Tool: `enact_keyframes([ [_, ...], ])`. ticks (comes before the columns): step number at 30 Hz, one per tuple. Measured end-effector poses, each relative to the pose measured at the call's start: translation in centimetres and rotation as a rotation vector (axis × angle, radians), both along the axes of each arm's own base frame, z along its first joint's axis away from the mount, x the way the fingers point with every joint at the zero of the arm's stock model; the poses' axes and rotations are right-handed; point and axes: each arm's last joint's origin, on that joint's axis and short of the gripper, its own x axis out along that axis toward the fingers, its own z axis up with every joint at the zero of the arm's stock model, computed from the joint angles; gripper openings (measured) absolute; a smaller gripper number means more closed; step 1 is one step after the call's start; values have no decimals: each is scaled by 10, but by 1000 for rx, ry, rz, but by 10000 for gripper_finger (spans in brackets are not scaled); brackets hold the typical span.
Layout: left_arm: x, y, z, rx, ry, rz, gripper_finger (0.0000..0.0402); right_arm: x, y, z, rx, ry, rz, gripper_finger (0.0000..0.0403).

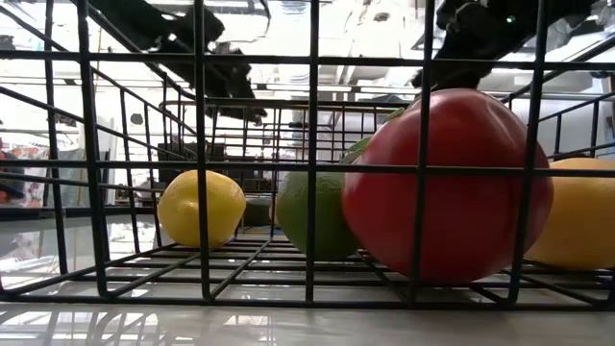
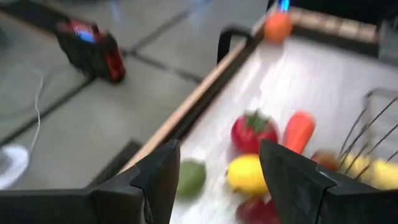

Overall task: Sort produce into baskets
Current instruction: Put the carrot into the top wire basket

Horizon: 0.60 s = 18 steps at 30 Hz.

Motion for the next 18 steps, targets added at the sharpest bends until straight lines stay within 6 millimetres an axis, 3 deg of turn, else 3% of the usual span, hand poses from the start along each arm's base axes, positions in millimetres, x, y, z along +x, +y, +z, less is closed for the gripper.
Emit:
enact_keyframes([
  [7, 7, 39, -11, -86, 196, -92, 208, 1, -10, 4, -50, -24, 45, 369],
  [18, -2, 72, -39, 112, 663, -234, 208, 1, -20, 5, -58, -28, 83, 369],
])
